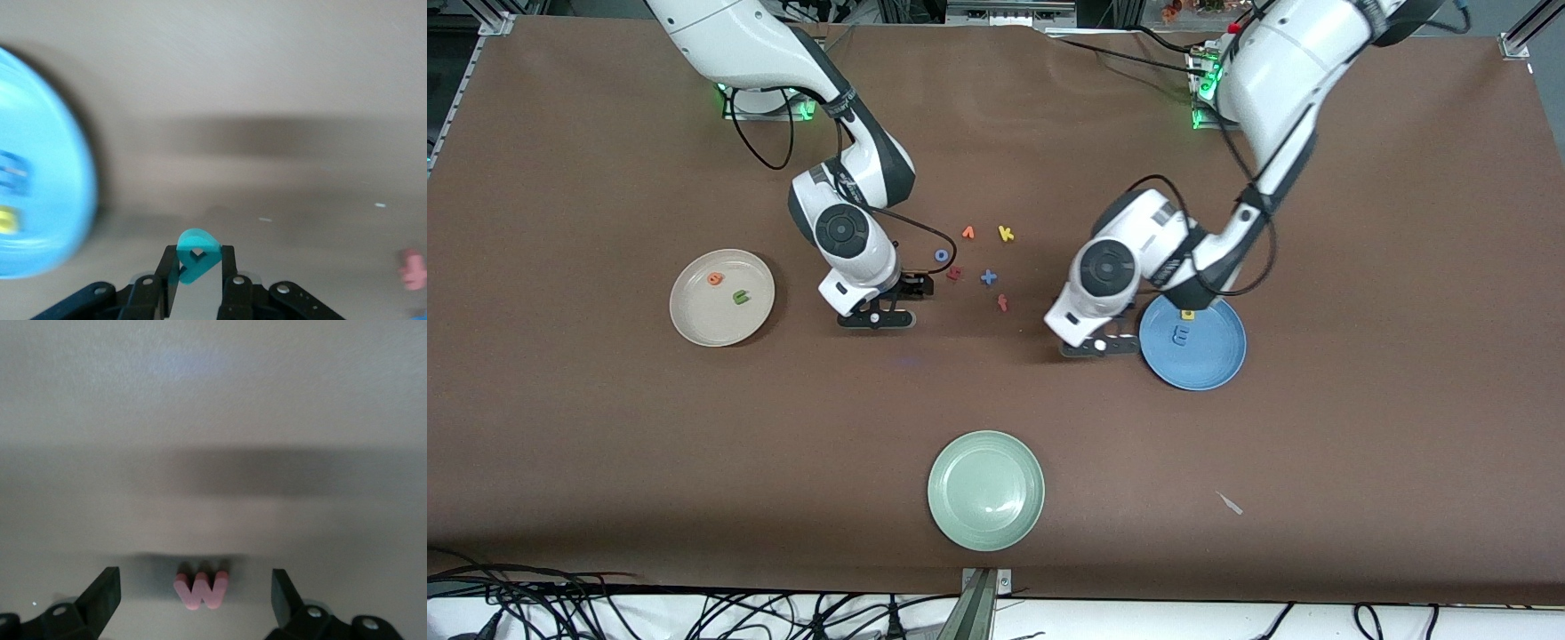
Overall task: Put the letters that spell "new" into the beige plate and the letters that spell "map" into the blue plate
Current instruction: 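Drop the teal d onto the blue plate with the left gripper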
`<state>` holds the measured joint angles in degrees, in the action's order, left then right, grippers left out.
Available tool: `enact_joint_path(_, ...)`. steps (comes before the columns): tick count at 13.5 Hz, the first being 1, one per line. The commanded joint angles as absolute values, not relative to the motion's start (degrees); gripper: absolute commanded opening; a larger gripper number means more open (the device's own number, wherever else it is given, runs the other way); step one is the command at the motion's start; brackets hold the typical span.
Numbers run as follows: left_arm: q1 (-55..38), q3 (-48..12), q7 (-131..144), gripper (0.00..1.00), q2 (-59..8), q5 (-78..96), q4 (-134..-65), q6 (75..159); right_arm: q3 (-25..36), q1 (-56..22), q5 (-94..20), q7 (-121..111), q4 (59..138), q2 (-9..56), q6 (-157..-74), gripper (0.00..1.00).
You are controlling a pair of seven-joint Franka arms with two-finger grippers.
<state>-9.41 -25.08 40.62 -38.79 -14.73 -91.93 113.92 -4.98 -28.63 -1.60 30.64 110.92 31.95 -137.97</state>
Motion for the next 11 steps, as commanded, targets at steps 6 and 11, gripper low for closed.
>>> enact_joint_path(6,-0.53,-24.0,25.4,0.28,-39.46,-20.83,-93.95,116.01,-4.75,-29.36,-2.29,30.06,114.34,30.94,-138.34,0.93)
enact_joint_path(11,0.35,-23.91,26.19,1.0,-40.34,-22.94,-94.13,115.58,-4.83,-29.36,-2.29,29.97,114.61,30.85,-138.43,0.65)
